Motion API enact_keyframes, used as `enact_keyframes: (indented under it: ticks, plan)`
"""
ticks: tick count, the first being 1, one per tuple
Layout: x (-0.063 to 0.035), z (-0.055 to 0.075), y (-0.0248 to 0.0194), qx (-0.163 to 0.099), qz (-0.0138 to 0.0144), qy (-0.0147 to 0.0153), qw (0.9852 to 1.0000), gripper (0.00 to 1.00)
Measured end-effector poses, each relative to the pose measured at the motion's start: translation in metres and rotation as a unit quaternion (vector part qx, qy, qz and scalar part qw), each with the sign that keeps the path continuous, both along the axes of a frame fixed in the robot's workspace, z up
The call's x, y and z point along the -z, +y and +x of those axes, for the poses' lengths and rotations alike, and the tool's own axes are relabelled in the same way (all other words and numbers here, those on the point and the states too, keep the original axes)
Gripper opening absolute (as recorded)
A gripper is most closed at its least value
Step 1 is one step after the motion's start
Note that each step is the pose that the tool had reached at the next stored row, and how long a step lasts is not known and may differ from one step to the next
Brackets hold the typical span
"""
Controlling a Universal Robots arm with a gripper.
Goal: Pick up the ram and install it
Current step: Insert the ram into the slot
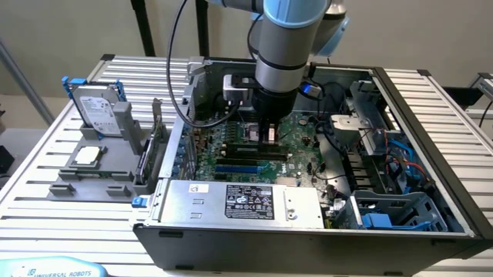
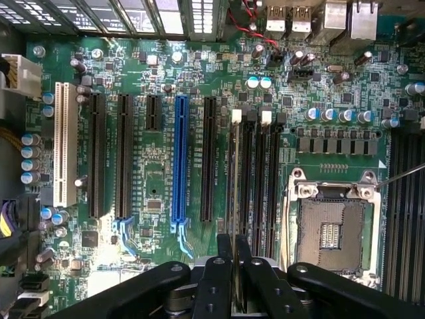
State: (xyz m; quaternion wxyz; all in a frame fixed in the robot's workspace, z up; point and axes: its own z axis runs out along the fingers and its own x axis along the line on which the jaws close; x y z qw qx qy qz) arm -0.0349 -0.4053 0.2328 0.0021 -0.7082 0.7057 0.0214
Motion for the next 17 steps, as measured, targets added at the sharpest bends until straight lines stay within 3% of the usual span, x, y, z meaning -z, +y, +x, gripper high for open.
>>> enact_keyframes:
  ticks: [17]
  plan:
    - [0.0037,-0.0033,0.0010,0.010,0.0000,-0.0006,1.0000,0.13]
